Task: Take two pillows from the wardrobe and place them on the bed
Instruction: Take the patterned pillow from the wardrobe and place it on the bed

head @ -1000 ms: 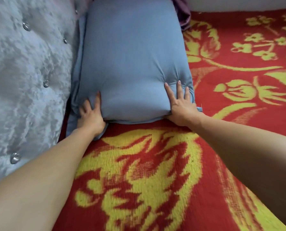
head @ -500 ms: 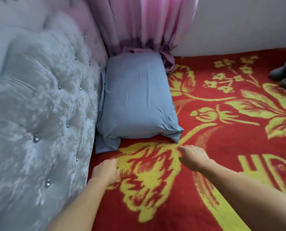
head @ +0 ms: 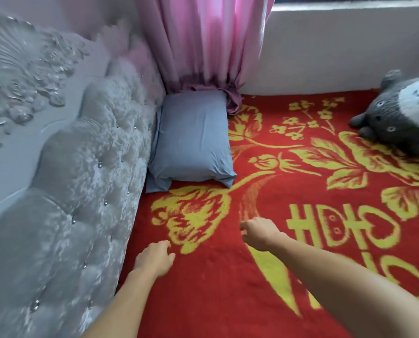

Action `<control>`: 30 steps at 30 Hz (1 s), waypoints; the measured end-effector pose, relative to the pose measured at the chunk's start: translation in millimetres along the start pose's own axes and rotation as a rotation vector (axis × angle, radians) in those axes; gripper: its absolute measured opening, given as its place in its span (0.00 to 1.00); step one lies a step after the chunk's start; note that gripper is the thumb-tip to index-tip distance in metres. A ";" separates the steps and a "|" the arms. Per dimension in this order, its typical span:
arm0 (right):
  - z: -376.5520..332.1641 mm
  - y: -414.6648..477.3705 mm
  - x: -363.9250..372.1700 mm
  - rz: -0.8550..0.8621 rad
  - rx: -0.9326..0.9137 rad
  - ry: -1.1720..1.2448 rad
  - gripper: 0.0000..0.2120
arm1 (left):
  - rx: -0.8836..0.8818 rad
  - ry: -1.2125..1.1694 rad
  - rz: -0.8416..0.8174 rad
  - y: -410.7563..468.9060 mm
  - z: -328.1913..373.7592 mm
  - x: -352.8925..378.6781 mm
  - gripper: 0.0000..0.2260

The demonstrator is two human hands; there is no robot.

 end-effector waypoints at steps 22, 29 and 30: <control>-99.2 -358.3 47.8 0.047 -0.936 -0.368 0.12 | -0.646 -0.380 0.408 -526.4 101.8 195.6 0.09; -94.9 -542.2 146.6 -0.029 -1.213 -0.470 0.14 | -0.932 -0.586 0.508 -706.8 188.8 341.4 0.10; -88.4 -570.1 161.9 -0.046 -1.244 -0.489 0.13 | -0.968 -0.602 0.506 -733.4 205.4 362.4 0.09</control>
Point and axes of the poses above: each hand's wrist, its own y-axis towards the middle knuckle, its own x-axis out of the palm, z = x × y, the point moved 8 cm from there along y, towards the middle knuckle, and after that the axes turned 10 degrees about x, right-handed, at the moved point
